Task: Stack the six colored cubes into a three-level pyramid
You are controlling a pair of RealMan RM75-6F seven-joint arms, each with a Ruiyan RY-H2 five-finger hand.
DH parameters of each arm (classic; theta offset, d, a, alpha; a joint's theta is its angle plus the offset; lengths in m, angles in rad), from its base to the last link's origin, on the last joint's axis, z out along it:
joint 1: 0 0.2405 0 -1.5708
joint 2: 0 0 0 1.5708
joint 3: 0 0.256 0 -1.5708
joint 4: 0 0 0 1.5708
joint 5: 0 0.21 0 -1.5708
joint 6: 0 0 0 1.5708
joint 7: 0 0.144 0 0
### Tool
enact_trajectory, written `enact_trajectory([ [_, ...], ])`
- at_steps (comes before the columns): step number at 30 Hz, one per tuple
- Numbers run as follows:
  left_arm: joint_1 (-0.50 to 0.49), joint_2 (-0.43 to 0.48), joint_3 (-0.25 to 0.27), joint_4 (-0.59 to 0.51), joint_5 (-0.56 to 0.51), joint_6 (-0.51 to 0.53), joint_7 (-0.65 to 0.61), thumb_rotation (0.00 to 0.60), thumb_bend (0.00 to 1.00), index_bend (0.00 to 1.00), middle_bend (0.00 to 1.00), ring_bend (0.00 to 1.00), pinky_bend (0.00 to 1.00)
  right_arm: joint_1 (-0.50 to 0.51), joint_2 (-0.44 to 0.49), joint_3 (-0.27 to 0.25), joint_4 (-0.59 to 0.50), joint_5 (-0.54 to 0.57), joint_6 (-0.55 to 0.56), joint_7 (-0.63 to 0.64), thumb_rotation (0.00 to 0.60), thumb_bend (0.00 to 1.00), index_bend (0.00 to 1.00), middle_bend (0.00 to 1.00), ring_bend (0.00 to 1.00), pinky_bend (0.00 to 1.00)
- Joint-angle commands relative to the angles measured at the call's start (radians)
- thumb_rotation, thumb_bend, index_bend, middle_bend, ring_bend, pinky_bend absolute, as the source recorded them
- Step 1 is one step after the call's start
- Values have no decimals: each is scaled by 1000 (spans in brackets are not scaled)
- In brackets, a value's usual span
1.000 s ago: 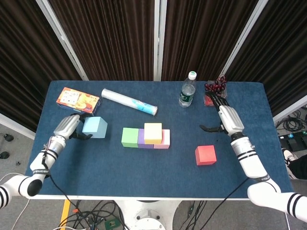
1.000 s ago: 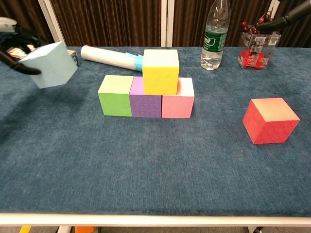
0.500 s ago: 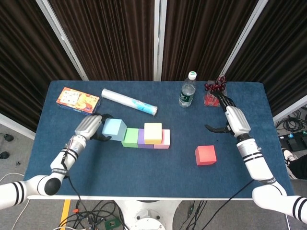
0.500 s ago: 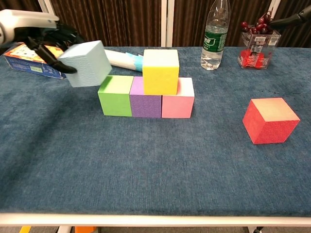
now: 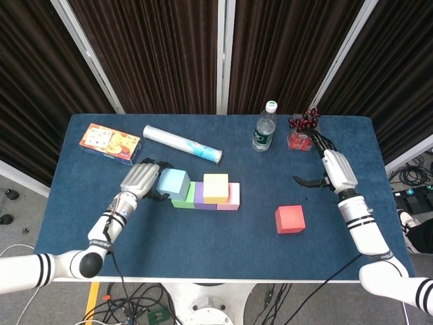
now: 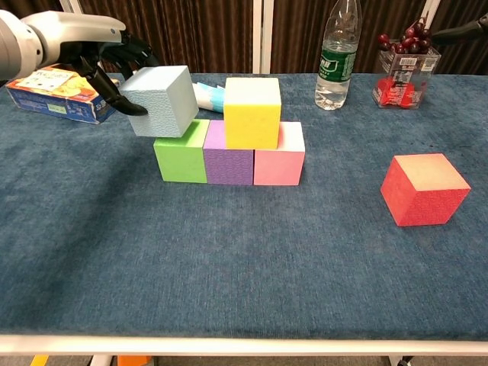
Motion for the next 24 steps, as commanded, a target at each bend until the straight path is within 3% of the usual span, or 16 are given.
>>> enact_trajectory([
  [1,-10,-8,8,-1,-15,18,23,600,314,331,468,336,140,-2,1,-1,2,-4,1,6,600,87,0,7,0,0],
  [24,-25,-33,19,3,-36,45,49,600,314,291,411,334,139,-6,-5,-2,16,-14,-2,29,600,87,0,8,0,0],
])
